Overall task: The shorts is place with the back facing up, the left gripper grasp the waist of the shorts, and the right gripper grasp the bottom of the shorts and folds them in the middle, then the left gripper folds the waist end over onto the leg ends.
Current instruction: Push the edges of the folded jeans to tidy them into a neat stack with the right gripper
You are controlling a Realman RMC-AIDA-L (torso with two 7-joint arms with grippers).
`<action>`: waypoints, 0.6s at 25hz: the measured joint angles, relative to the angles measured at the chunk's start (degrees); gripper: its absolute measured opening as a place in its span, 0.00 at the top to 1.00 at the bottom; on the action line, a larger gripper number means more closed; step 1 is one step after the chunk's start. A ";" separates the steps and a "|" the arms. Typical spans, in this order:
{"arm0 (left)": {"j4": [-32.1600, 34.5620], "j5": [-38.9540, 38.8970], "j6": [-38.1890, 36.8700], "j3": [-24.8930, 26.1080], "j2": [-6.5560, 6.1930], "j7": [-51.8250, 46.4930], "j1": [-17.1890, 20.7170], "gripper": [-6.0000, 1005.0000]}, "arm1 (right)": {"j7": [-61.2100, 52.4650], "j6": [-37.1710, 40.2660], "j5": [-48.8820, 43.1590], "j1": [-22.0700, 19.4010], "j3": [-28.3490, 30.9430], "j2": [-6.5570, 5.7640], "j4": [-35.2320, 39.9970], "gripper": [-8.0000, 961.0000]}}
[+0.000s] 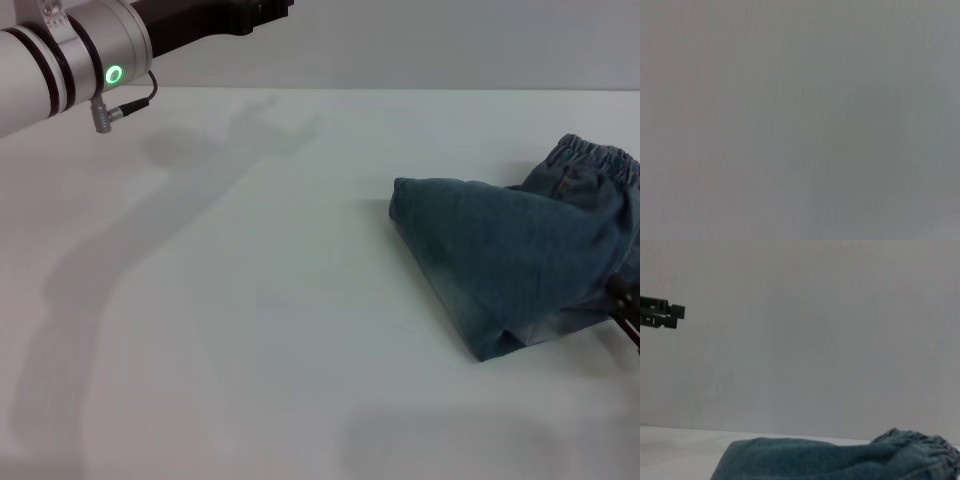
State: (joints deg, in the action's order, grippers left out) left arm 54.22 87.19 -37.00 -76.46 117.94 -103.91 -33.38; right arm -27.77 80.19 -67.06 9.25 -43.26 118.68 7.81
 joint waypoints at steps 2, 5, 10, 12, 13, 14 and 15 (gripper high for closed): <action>0.09 0.00 0.00 0.08 0.00 -0.03 0.04 0.19 | 0.00 -0.85 0.00 1.15 -0.03 0.01 -0.14 0.40; 0.43 0.00 0.00 0.24 0.05 -0.10 0.40 0.19 | -0.07 -2.62 -0.34 2.95 -0.04 0.03 -0.26 0.40; 0.69 0.00 0.00 0.33 0.09 -0.18 0.63 0.19 | -0.63 -4.94 -2.31 5.28 -0.07 0.09 -0.44 0.40; 0.77 -0.01 0.00 0.37 0.09 -0.20 0.69 0.19 | -0.74 -5.61 -2.92 6.01 -0.07 0.14 -0.59 0.40; 0.79 -0.04 0.00 0.38 0.09 -0.21 0.70 0.19 | -0.76 -5.91 -3.16 6.44 -0.07 0.14 -0.79 0.40; 0.80 -0.04 0.01 0.38 0.09 -0.21 0.70 0.19 | -0.77 -6.15 -3.38 6.96 -0.07 0.14 -1.08 0.40; 0.80 -0.06 0.04 0.39 0.09 -0.21 0.70 0.19 | -0.77 -6.29 -3.65 7.53 -0.10 0.14 -1.46 0.40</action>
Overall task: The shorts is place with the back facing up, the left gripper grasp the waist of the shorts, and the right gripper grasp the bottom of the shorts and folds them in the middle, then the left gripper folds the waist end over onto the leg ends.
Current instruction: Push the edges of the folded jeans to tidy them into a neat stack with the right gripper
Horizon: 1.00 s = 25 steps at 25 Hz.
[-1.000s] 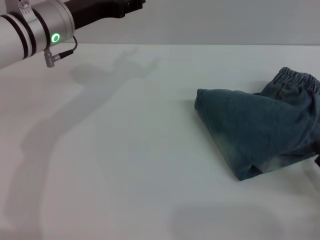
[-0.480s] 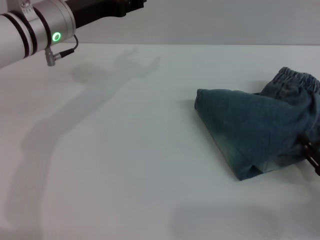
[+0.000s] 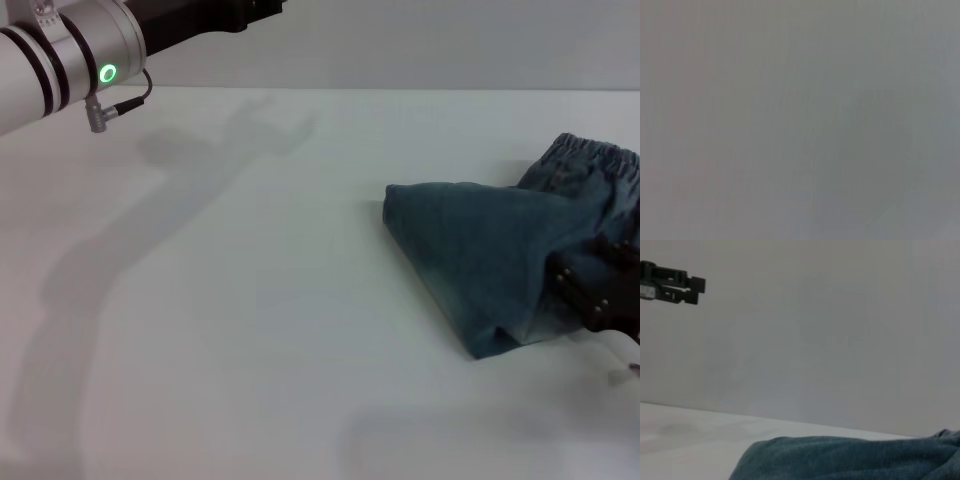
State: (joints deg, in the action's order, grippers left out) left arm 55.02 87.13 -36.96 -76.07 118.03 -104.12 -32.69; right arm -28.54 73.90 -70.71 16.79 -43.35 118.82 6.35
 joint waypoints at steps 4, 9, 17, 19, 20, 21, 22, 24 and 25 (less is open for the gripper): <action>0.00 -0.02 0.17 0.03 0.00 -0.02 -0.02 0.19 | -0.01 -0.59 -0.88 1.69 -0.38 -0.02 -0.67 0.40; 0.00 -0.04 0.29 0.05 0.00 -0.03 -0.04 0.19 | -0.03 -1.17 -0.93 3.30 -1.44 0.01 -1.44 0.40; 0.08 -0.04 0.08 0.15 -0.03 -0.03 0.11 0.19 | -0.03 -2.07 -0.93 5.79 -1.72 0.12 -2.69 0.40; 0.09 -0.04 0.01 0.20 -0.04 -0.03 0.16 0.19 | -0.03 -2.75 -0.88 6.63 -1.73 0.21 -3.32 0.40; 0.09 -0.04 -0.04 0.22 -0.05 -0.03 0.18 0.19 | -0.03 -3.14 -0.82 7.12 -1.73 0.26 -3.70 0.40; 0.09 -0.03 -0.08 0.23 -0.05 -0.03 0.19 0.19 | -0.03 -3.42 -0.81 7.56 -1.74 0.28 -4.01 0.40; 0.09 -0.03 -0.13 0.23 -0.06 -0.03 0.19 0.19 | -0.03 -3.57 -0.80 7.93 -1.74 0.31 -4.28 0.40; 0.16 -0.03 -0.17 0.23 -0.07 -0.03 0.19 0.19 | -0.03 -3.76 -0.80 8.57 -1.74 0.31 -4.67 0.40; 0.20 -0.03 -0.18 0.23 -0.07 -0.03 0.19 0.19 | -0.03 -3.80 -0.80 8.81 -1.73 0.33 -4.78 0.40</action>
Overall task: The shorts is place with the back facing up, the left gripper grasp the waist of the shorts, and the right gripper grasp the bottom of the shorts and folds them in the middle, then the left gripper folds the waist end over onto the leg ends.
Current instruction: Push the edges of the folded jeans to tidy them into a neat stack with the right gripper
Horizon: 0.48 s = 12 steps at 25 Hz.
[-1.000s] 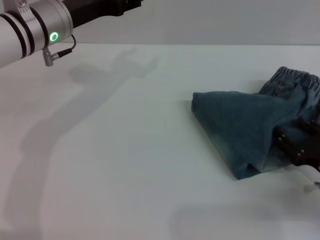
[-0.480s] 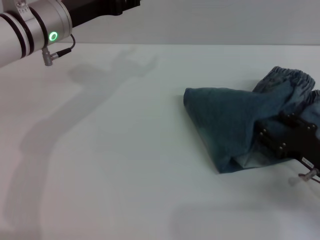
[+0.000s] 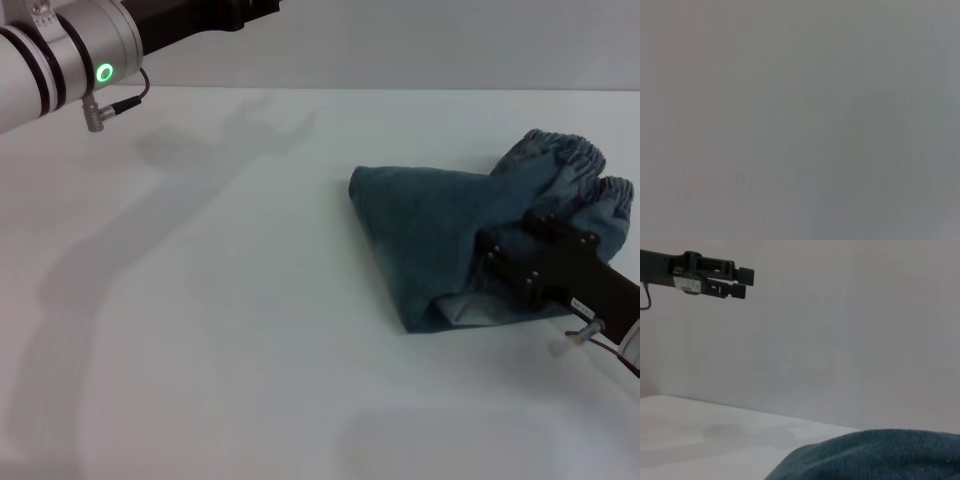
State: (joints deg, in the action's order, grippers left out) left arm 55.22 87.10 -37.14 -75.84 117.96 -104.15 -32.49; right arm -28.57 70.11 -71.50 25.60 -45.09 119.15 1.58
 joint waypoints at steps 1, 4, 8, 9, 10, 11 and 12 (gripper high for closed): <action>0.05 0.00 -0.01 0.00 -0.01 0.00 0.00 0.19 | 0.00 0.00 0.01 0.26 0.01 0.02 -0.06 0.40; 0.05 0.00 -0.01 0.00 -0.02 0.00 0.00 0.19 | 0.00 -0.02 0.08 1.07 0.08 0.10 -0.17 0.40; 0.07 0.00 -0.04 -0.01 -0.02 0.05 -0.02 0.19 | 0.00 -0.17 0.11 2.24 0.02 0.19 -0.62 0.40; 0.06 0.00 -0.04 -0.01 -0.02 0.06 -0.03 0.19 | 0.00 -0.25 0.11 2.53 0.02 0.19 -0.79 0.40; 0.06 0.00 -0.04 -0.01 -0.02 0.06 -0.03 0.19 | 0.00 -0.40 0.11 2.91 0.01 0.20 -0.97 0.40; 0.06 0.00 -0.04 -0.01 -0.02 0.06 -0.03 0.19 | 0.00 -0.56 0.10 3.29 0.01 0.20 -1.12 0.40; 0.07 0.00 -0.04 -0.01 -0.02 0.09 -0.03 0.19 | 0.00 -0.68 0.05 3.59 -0.08 0.20 -1.30 0.40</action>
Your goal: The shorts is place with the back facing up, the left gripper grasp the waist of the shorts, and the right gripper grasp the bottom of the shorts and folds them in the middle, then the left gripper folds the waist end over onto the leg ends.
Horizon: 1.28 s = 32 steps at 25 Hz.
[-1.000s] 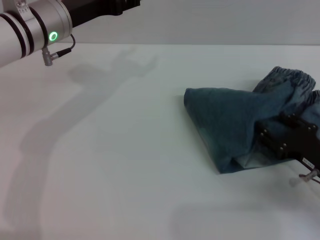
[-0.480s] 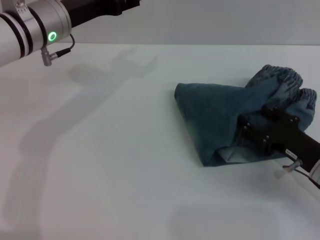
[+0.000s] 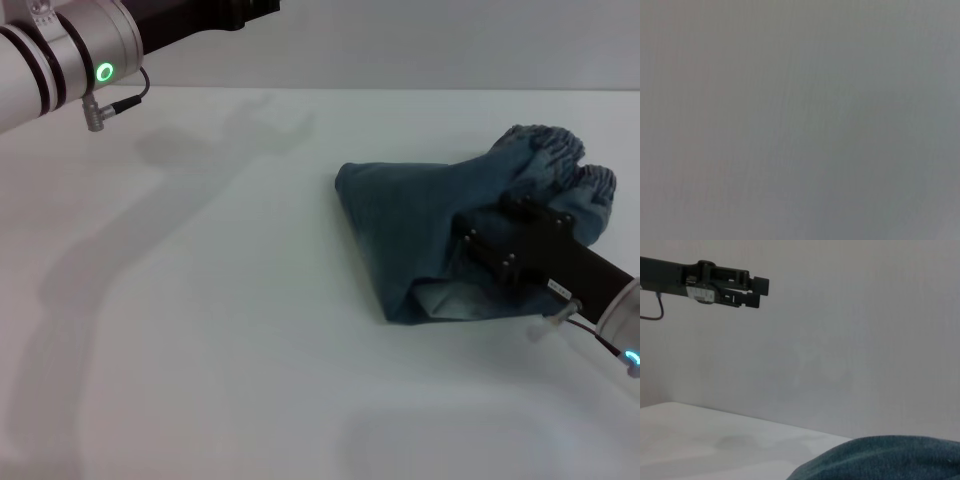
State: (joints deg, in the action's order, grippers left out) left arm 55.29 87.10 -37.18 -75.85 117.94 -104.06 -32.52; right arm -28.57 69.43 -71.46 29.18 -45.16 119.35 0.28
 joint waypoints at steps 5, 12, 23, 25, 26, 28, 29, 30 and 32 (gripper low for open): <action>0.00 0.00 0.00 0.49 0.00 0.20 0.00 0.19 | 0.00 -0.33 -0.08 0.37 -0.46 0.01 -0.48 0.40; -0.21 0.17 -0.08 0.70 0.00 0.53 -0.04 0.19 | 0.00 0.03 -0.53 -0.50 -0.46 -0.03 -0.55 0.40; -0.56 0.15 0.40 2.36 0.10 0.74 -0.04 0.19 | 0.41 17.44 -2.62 -10.29 1.17 -0.39 4.11 0.40; -0.37 -0.14 0.48 2.71 0.24 1.04 0.27 0.19 | 0.40 21.14 -2.32 -11.16 4.15 -0.35 4.82 0.40; -0.37 -0.14 0.48 2.71 0.24 1.04 0.27 0.19 | 0.41 23.33 -1.90 -11.38 6.53 -0.34 5.02 0.40; -0.15 -4.38 0.46 2.90 0.37 4.24 1.76 0.19 | 0.41 26.11 0.07 -11.44 10.43 -0.33 4.97 0.40; -0.16 -5.53 0.43 2.90 0.38 5.09 2.09 0.19 | 0.40 27.11 1.89 -11.36 12.31 -0.33 4.93 0.40; -0.24 -8.44 0.18 2.90 0.40 7.33 2.93 0.19 | 0.40 27.73 4.41 -11.24 13.83 -0.32 4.88 0.40; -0.24 -8.44 0.18 2.90 0.40 7.33 2.93 0.19 | 0.40 28.37 10.06 -10.95 16.36 -0.33 4.84 0.40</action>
State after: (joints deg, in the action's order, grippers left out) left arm 55.05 78.65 -37.00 -72.95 118.34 -96.74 -29.59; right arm -28.16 97.80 -61.40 18.23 -28.81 119.02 5.12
